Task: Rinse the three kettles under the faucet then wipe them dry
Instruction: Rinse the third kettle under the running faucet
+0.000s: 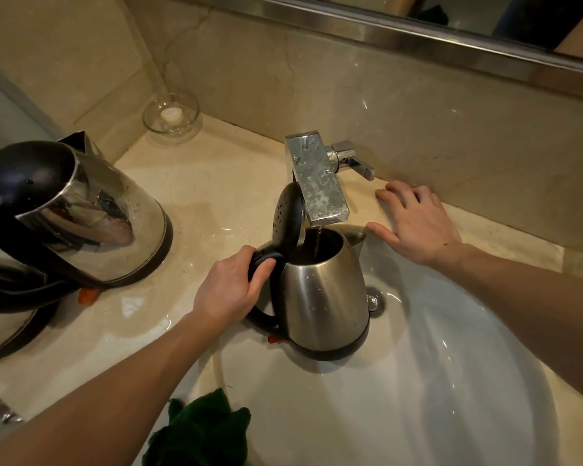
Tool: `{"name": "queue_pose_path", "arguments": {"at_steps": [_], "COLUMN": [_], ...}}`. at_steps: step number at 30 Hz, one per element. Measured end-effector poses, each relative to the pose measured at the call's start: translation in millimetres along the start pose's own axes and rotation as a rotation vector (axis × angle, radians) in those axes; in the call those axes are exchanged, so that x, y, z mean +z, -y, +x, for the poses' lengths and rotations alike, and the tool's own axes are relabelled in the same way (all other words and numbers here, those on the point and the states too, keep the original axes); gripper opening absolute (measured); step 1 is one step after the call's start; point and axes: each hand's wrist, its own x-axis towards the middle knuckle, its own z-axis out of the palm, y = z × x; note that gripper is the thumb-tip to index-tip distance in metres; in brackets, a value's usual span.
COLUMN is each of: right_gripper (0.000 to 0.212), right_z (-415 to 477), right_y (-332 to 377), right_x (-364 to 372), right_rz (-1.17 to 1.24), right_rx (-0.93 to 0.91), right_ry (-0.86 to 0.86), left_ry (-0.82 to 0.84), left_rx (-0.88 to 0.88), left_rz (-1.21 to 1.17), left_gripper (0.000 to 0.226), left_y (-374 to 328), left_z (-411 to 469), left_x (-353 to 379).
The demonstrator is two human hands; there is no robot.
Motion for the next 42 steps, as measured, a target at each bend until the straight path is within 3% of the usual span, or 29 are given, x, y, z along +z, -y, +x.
{"name": "queue_pose_path", "arguments": {"at_steps": [33,42], "right_gripper": [0.064,0.065], "right_z": [0.8,1.7], "right_y": [0.1,-0.3], "right_x": [0.8,2.8], "right_rz": [-0.012,-0.007], "right_rx": [0.02,0.022], "right_ry": [0.024,0.024], "left_ry": [-0.02,-0.021], "left_rx": [0.043,0.038], "left_rz": [0.051,0.046], "left_gripper": [0.055,0.062], "left_y": [5.4,9.1], "left_z": [1.2,2.1], "left_x": [2.7,4.4]}}
